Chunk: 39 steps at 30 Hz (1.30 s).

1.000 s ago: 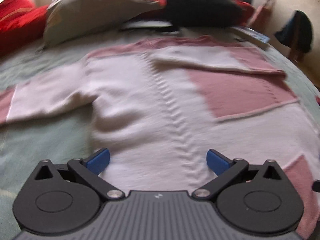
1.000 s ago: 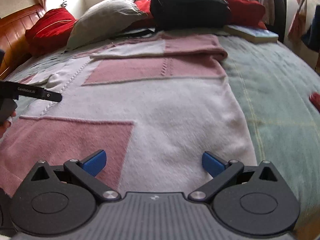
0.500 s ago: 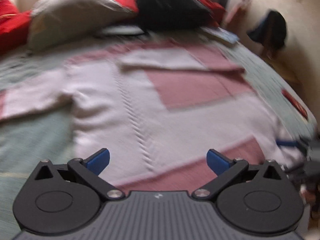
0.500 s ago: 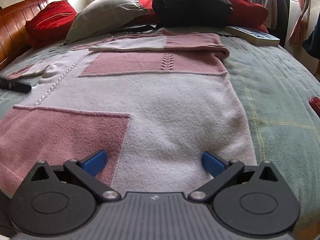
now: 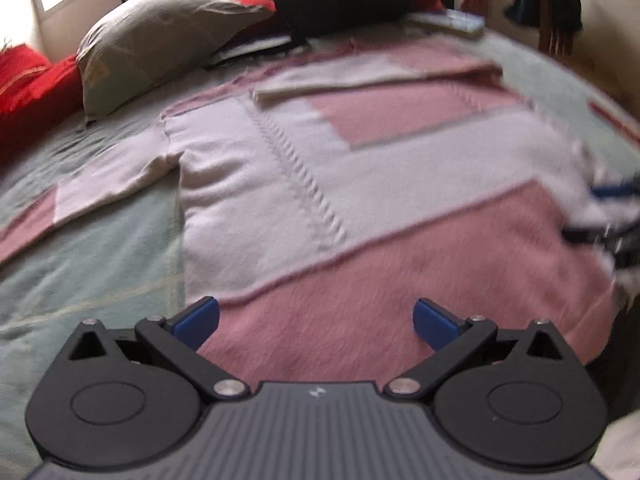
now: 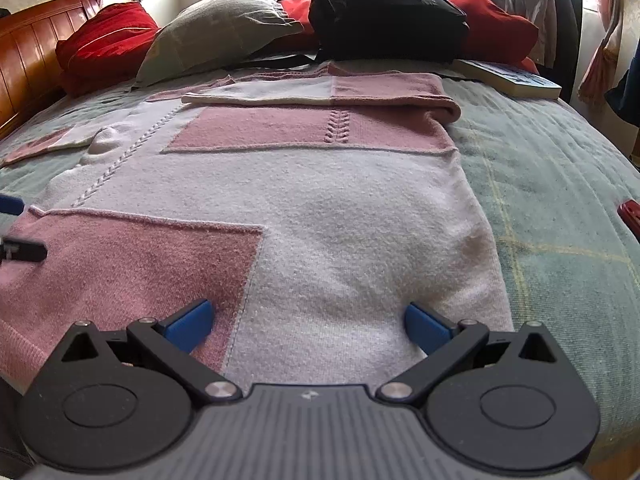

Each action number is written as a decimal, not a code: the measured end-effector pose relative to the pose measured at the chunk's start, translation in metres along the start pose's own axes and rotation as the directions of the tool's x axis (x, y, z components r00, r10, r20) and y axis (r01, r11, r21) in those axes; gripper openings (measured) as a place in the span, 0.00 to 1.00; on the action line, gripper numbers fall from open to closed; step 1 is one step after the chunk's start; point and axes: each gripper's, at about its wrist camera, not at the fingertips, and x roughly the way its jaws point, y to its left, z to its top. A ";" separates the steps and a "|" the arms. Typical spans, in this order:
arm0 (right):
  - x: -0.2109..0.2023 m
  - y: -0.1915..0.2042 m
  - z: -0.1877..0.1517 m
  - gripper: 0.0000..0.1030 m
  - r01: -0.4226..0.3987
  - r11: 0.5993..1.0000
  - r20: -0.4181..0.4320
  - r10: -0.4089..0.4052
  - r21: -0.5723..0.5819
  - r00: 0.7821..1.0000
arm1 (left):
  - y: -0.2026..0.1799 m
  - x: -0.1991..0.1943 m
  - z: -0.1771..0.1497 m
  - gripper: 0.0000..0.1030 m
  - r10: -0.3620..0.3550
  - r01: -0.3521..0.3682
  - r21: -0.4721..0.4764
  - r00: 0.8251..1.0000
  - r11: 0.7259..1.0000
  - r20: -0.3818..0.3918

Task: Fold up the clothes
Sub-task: 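Move the open left gripper across the sweater toward the pink-cuffed sleeve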

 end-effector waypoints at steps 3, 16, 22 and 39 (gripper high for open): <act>0.000 0.001 -0.001 1.00 0.002 1.000 0.003 -0.002 -0.005 1.000 | 0.002 -0.003 -0.014 0.99 0.000 -0.001 -0.021 0.999 1.000 -0.043; -0.020 0.046 0.033 1.00 -0.124 0.977 0.017 0.129 -0.172 0.992 | 0.016 -0.069 -0.029 0.99 0.145 -0.142 -0.068 0.989 0.987 0.032; 0.016 0.130 0.050 1.00 -0.241 0.922 -0.024 0.245 -0.304 0.969 | 0.030 -0.087 -0.025 0.99 0.181 -0.170 -0.123 0.980 0.978 0.084; -0.008 0.100 0.028 1.00 -0.226 0.943 -0.015 0.230 -0.244 0.973 | 0.030 -0.091 -0.028 0.99 0.115 -0.098 -0.138 0.986 0.986 0.124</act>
